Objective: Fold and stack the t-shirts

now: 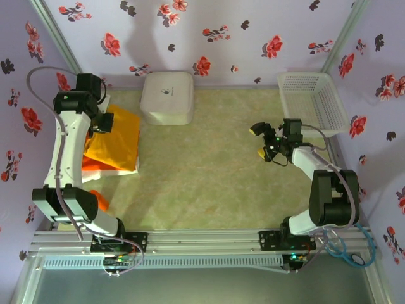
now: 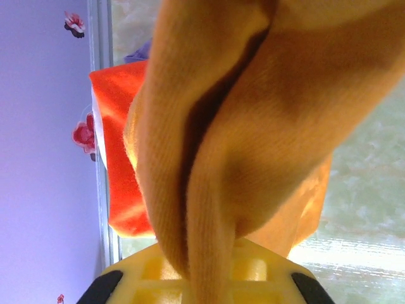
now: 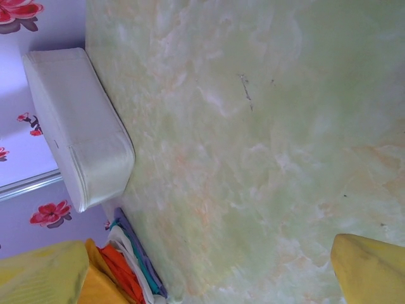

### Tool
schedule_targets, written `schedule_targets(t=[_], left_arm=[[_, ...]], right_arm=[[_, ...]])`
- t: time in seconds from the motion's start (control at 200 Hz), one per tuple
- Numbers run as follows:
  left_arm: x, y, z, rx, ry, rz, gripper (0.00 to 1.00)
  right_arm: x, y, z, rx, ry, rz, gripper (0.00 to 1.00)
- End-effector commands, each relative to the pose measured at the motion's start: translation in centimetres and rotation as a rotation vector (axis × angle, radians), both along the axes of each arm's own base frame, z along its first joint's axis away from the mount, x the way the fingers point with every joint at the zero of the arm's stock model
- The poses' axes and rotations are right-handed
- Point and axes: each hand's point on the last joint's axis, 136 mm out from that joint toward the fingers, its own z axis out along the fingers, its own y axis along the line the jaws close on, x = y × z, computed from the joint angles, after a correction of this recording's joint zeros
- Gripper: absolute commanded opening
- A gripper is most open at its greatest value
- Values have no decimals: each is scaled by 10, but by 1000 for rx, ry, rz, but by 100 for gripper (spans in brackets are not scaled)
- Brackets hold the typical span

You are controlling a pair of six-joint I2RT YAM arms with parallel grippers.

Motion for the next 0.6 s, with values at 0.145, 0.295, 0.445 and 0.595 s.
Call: schedule_targets(t=[0.145,0.295,0.445,0.595], left_arm=[[10,19,-5,-11,-24,48,0],[13,30,-10,-12,-21,88,0],[14,39,-22,18,-9,120,0],[14,48,-34,36,15,152,0]], right_arm=[[5,5,8,6,-1,30,99],[8,5,9,3,3,40,99],[9,7,13,11,-9,48,99],[8,7,14,-2,-7,58,99]])
